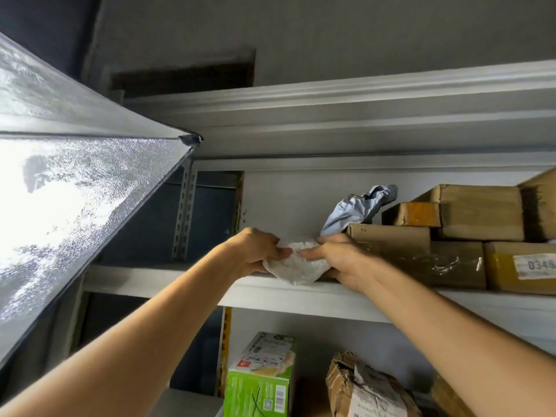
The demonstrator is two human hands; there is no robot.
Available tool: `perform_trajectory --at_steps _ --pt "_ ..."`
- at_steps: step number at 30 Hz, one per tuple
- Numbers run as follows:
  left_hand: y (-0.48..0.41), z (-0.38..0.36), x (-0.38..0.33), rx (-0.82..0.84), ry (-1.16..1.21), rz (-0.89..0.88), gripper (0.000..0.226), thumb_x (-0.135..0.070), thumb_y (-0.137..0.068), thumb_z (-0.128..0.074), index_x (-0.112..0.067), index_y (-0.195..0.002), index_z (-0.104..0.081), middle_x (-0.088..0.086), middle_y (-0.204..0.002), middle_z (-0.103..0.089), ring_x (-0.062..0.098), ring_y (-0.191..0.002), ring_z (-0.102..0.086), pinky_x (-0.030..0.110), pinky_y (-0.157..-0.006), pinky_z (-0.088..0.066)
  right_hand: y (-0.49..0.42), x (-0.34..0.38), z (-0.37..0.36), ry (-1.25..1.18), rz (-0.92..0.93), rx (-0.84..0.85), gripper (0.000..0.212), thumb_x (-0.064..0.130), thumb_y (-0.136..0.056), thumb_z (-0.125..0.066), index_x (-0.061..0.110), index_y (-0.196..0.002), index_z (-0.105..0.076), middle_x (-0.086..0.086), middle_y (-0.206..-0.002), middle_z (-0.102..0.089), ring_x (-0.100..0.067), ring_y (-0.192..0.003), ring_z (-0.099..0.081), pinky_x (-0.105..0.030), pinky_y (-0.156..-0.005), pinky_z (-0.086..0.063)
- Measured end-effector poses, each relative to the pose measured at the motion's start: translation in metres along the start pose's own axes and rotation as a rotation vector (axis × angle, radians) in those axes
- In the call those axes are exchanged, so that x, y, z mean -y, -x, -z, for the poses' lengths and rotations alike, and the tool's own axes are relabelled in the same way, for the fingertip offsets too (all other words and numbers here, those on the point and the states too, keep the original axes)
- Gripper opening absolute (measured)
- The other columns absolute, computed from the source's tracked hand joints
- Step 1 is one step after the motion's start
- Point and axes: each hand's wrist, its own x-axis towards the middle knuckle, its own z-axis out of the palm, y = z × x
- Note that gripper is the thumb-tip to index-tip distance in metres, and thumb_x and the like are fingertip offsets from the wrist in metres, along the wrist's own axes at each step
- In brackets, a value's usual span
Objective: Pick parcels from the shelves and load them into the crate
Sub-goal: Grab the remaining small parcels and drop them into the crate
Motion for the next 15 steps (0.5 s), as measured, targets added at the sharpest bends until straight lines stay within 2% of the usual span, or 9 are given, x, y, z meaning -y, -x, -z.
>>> perform_trajectory --at_steps 2,5,7,9,11,13,15 --pt "0.006 -0.003 0.005 -0.064 0.045 -0.113 0.037 0.007 -0.085 -0.064 -0.009 -0.118 -0.063 0.007 -0.104 -0.067 0.031 -0.100 -0.067 0.047 -0.086 -0.057 0.002 -0.008 0.000 -0.115 0.088 -0.029 0.072 -0.018 -0.076 -0.067 0.003 -0.140 -0.043 -0.016 -0.133 -0.058 -0.028 -0.119 -0.056 -0.040 -0.098 -0.048" --pt "0.018 -0.004 0.011 -0.095 0.186 -0.305 0.057 0.018 -0.080 -0.061 -0.017 -0.125 -0.063 0.001 -0.109 -0.072 0.026 -0.103 -0.068 0.049 -0.079 -0.059 0.005 -0.011 -0.001 -0.197 0.240 -0.034 0.092 -0.029 -0.070 -0.061 0.014 -0.148 -0.037 -0.009 -0.138 -0.054 -0.021 -0.122 -0.053 -0.034 -0.084 -0.053" --pt "0.025 -0.004 0.012 -0.094 0.213 -0.445 0.064 0.023 -0.076 -0.060 -0.018 -0.125 -0.064 -0.001 -0.114 -0.072 0.021 -0.106 -0.067 0.049 -0.079 -0.059 0.006 -0.006 0.001 -0.170 0.300 -0.016 0.102 -0.029 -0.064 -0.063 0.023 -0.148 -0.037 -0.006 -0.137 -0.055 -0.022 -0.121 -0.054 -0.040 -0.089 -0.053" --pt "0.030 -0.006 0.014 -0.092 0.220 -0.547 0.065 0.025 -0.074 -0.060 -0.015 -0.125 -0.064 -0.001 -0.116 -0.071 0.017 -0.107 -0.067 0.043 -0.078 -0.060 0.007 -0.001 0.003 -0.151 0.333 0.012 0.102 -0.022 -0.063 -0.071 0.025 -0.147 -0.039 -0.006 -0.137 -0.055 -0.023 -0.122 -0.053 -0.047 -0.101 -0.047" --pt "0.033 -0.009 0.018 -0.093 0.236 -0.587 0.069 0.027 -0.071 -0.060 -0.013 -0.126 -0.063 0.000 -0.116 -0.071 0.016 -0.107 -0.067 0.038 -0.076 -0.060 0.011 -0.001 0.006 -0.181 0.353 0.012 0.097 -0.013 -0.064 -0.078 0.022 -0.146 -0.040 -0.008 -0.138 -0.055 -0.023 -0.123 -0.054 -0.047 -0.103 -0.046" --pt "0.033 -0.013 0.025 -0.096 0.263 -0.601 0.075 0.030 -0.068 -0.061 -0.013 -0.130 -0.060 0.001 -0.120 -0.070 0.021 -0.110 -0.066 0.038 -0.077 -0.060 0.016 -0.006 0.007 -0.198 0.367 0.006 0.094 -0.012 -0.064 -0.078 0.018 -0.146 -0.042 -0.007 -0.138 -0.056 -0.023 -0.119 -0.058 -0.042 -0.096 -0.052" --pt "0.032 -0.017 0.032 -0.067 0.298 -0.602 0.086 0.032 -0.068 -0.060 -0.017 -0.137 -0.051 -0.008 -0.120 -0.069 0.026 -0.111 -0.066 0.042 -0.080 -0.060 0.021 -0.012 0.011 -0.196 0.384 0.016 0.094 -0.016 -0.063 -0.076 0.015 -0.145 -0.042 -0.007 -0.137 -0.056 -0.021 -0.118 -0.058 -0.033 -0.085 -0.057"
